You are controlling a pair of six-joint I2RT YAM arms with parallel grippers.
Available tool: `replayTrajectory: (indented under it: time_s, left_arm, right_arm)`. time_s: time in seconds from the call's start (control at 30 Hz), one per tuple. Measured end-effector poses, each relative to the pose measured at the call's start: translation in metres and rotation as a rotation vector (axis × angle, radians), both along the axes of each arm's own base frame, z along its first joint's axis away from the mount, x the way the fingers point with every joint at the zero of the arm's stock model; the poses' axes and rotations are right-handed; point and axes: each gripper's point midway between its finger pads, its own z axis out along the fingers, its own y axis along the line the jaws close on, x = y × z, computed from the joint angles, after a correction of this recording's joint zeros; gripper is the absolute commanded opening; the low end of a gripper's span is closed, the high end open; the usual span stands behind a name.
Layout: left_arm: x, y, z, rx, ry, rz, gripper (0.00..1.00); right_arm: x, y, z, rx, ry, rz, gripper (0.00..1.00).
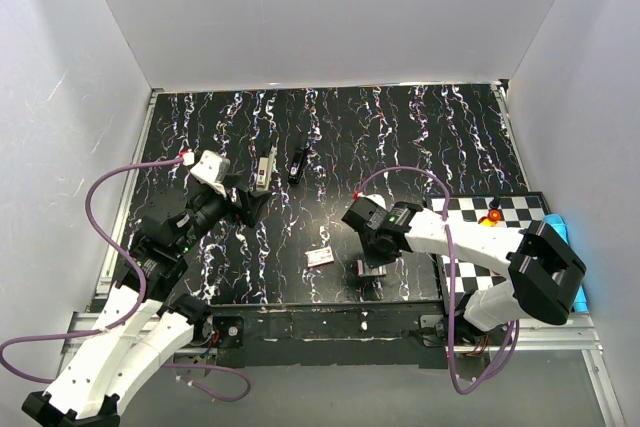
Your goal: Unload the staples from the stapler
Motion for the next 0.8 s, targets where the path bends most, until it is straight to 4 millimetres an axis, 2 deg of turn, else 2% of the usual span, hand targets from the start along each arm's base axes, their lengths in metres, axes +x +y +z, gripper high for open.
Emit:
replayTrajectory:
  time_s: [0.6,0.8]
  left_arm:
    - [0.002,-0.001,-0.004,0.007,0.012,0.0,0.77]
    - [0.002,-0.001,-0.004,0.007,0.012,0.0,0.78]
  right_arm:
    - [0.003,0.004,-0.006,0.034,0.014,-0.039,0.12]
    - [0.002,-0.001,-0.013,0.019,0.028,-0.055,0.12]
